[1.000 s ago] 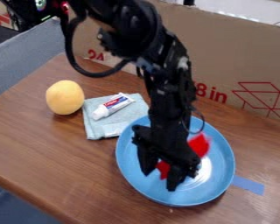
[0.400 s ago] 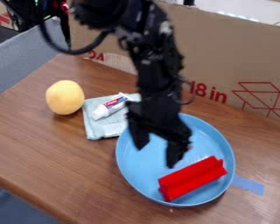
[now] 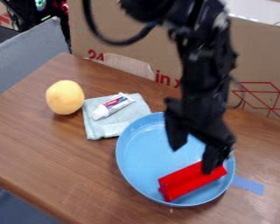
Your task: Put the red object on the cloth
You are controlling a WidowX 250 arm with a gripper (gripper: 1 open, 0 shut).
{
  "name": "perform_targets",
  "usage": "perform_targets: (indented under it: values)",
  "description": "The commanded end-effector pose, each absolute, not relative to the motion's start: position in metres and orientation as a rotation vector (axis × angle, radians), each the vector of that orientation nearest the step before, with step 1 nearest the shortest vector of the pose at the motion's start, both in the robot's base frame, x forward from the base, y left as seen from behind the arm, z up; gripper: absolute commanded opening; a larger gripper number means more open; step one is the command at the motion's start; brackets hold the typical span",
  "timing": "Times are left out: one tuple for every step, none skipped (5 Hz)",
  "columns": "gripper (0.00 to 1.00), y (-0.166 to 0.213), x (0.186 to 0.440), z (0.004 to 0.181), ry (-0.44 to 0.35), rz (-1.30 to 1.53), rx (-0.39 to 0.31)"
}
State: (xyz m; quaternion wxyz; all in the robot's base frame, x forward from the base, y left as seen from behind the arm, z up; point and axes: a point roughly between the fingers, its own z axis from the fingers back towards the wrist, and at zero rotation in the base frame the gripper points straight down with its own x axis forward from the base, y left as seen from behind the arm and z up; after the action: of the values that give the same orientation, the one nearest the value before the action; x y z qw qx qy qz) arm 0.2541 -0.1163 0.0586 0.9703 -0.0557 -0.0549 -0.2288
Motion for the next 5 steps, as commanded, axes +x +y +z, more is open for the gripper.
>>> perform_targets:
  values:
    - [1.0,-0.153,0.24,0.042,-0.132,-0.504,-0.128]
    - [1.0,-0.133,0.247,0.033,-0.09,-0.5,-0.108]
    - [1.0,-0.146,0.238,0.035,-0.07,-0.472,-0.128]
    - [0.0,-0.148,0.235,0.035,-0.041,-0.474,-0.125]
    - [0.0,-0.13,0.244,0.045,-0.027,-0.456,-0.125]
